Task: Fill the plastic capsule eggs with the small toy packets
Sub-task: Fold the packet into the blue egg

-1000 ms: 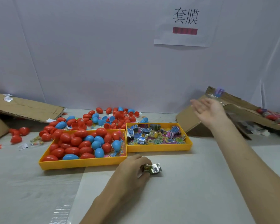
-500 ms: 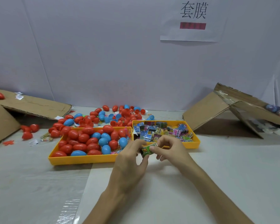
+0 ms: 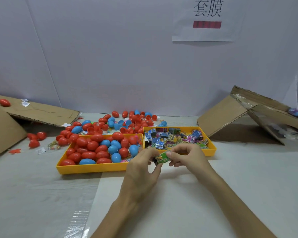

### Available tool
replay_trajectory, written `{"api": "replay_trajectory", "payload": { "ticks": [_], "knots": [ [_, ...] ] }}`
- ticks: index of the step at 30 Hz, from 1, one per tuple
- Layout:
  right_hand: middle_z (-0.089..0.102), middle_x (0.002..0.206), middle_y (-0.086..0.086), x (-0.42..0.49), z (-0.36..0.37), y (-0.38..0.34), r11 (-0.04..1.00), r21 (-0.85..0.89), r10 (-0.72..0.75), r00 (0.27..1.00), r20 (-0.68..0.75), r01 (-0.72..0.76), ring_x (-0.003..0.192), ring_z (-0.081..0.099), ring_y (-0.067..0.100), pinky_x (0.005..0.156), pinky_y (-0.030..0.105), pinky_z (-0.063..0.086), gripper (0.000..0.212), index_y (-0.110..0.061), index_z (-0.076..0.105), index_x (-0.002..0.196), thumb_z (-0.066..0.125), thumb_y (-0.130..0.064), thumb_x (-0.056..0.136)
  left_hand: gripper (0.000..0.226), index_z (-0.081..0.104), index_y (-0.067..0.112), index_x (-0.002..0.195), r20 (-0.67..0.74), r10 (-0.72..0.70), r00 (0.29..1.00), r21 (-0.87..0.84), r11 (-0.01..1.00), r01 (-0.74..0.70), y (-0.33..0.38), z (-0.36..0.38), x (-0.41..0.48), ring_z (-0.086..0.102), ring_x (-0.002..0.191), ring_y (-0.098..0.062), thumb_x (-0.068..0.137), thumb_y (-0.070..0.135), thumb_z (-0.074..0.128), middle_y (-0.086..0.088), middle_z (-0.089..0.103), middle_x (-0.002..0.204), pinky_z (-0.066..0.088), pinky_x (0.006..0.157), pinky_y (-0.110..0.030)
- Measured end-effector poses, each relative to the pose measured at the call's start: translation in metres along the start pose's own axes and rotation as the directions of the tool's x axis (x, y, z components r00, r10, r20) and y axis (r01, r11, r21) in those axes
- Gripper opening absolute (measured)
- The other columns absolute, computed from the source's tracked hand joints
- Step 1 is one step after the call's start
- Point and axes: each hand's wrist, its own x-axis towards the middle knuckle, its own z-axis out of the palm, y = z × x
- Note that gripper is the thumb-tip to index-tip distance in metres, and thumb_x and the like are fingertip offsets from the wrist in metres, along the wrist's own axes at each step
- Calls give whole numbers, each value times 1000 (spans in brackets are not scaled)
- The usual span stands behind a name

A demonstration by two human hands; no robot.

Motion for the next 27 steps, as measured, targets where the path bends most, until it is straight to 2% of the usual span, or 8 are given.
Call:
{"api": "replay_trajectory", "payload": {
  "ticks": [10,16,19,21,23,25,27],
  "knots": [
    [76,72,6,1,-5,-1,999,-37,21,1000,14,-21,68,75,20,62,23,55,10,-16,76,82,73,-12,91,26,67,16,99,-11,-8,1000,-19,1000,7,0,0,-1,63,81,-10,79,5,81,7,68,91,53,72,-21],
    [75,70,1,3,-7,2,988,-147,-53,996,-69,43,65,73,15,58,21,55,11,-16,76,78,77,-11,88,25,67,14,97,18,4,1000,-32,999,-3,-1,5,-2,62,79,-9,78,5,80,7,68,89,55,72,-25],
    [74,72,7,7,-12,4,998,-36,-55,978,-199,48,65,75,22,61,27,59,13,-9,71,79,71,-2,90,23,67,14,97,66,12,998,-33,999,-9,-3,6,-4,63,79,-12,79,6,78,6,68,90,55,72,-32],
    [74,71,6,8,-22,3,996,74,-28,965,-261,49,64,75,23,59,23,57,10,-5,68,82,69,-1,92,23,66,17,98,120,-28,992,-60,998,35,-4,4,-5,63,81,-10,81,10,78,9,68,90,55,73,-32],
    [73,70,4,8,-27,1,988,148,-10,977,-213,42,64,75,22,58,21,56,6,-4,68,86,70,-2,91,25,64,25,103,226,-99,969,-28,994,108,-5,3,-7,62,83,-5,83,24,78,13,67,87,54,75,-32],
    [73,71,6,6,-27,0,982,186,-9,995,-100,27,65,73,22,62,23,58,8,-9,71,83,71,-3,90,31,62,35,109,309,-168,936,73,986,153,-3,3,-8,61,84,-2,84,46,75,15,68,87,53,76,-29],
    [73,75,9,4,-23,0,987,161,-26,1000,13,23,67,72,21,64,24,57,10,-13,75,83,72,-5,89,30,65,35,109,298,-219,929,16,974,224,0,2,-7,64,83,1,87,54,70,14,71,86,53,74,-23]
  ]
}}
